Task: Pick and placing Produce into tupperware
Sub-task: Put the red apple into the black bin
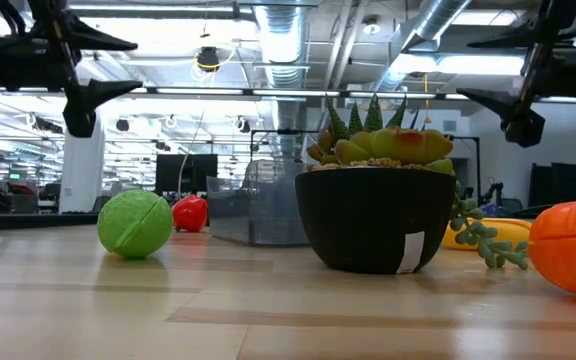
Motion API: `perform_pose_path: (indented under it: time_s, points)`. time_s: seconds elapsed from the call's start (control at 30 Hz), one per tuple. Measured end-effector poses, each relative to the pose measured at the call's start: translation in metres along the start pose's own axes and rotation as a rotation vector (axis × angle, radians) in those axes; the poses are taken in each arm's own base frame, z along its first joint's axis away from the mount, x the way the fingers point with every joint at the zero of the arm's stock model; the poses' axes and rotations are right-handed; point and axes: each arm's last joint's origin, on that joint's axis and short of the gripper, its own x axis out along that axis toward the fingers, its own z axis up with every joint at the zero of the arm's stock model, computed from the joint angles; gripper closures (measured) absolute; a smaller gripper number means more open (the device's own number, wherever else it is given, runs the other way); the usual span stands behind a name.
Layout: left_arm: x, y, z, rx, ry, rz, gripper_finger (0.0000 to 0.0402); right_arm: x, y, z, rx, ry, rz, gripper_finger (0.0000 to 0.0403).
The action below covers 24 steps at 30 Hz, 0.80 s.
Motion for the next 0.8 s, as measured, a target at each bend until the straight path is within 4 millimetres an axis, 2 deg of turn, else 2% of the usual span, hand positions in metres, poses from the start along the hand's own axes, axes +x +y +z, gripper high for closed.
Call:
perform_pose_path:
  time_s: [0.17, 0.5, 0.63, 0.8]
  points:
    - [0.000, 0.005, -0.005, 0.036, 0.052, 0.046, 0.0175, 0.000, -0.003, -0.003, 0.064, 0.028, -0.028, 0.0086]
    - [0.000, 0.005, -0.008, 0.068, 0.107, 0.016, 0.0175, 0.000, -0.006, -0.006, 0.043, 0.058, -0.055, 0.0086]
    - [-0.002, 0.002, -0.005, 0.181, 0.191, 0.043, 0.0175, 0.000, -0.001, -0.003, 0.067, 0.049, 0.011, 0.0086]
    - [0.002, -0.014, 0.009, 0.370, 0.272, 0.007, 0.0175, 0.000, 0.010, 0.004, -0.016, 0.044, 0.074, 0.0086]
